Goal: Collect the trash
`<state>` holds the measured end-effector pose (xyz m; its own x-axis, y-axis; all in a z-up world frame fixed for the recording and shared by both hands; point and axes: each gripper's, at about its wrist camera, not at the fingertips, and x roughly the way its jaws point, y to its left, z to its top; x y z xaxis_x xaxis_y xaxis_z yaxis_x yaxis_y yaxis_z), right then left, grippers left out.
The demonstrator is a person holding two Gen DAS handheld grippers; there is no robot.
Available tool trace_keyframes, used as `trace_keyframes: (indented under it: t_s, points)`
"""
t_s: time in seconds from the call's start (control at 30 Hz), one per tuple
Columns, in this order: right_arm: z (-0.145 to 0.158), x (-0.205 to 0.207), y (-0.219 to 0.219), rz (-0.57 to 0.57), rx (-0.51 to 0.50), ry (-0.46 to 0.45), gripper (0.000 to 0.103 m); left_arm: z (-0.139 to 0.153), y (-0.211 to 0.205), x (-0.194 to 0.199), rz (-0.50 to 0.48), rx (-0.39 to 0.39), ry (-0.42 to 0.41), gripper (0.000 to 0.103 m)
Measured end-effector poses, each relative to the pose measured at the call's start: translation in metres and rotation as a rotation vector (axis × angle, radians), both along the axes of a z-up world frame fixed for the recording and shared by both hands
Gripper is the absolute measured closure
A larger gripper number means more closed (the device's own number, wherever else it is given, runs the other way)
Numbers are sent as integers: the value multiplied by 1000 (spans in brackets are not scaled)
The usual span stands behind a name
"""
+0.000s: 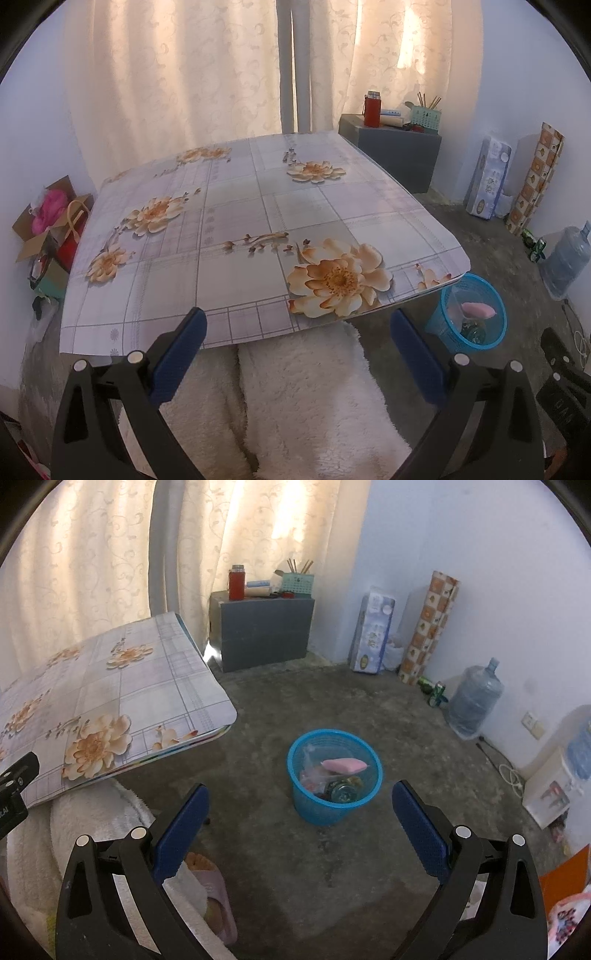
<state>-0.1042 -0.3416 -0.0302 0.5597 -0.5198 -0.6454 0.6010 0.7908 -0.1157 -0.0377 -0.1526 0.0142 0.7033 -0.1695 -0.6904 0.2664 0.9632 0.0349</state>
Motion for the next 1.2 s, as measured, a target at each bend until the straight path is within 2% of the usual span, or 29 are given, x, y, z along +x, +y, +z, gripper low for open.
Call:
trace_keyframes:
  t_s: [1.2]
  points:
    - [-1,0,-1,0,-4,0,8,-2,2,-1,2,3,5,6]
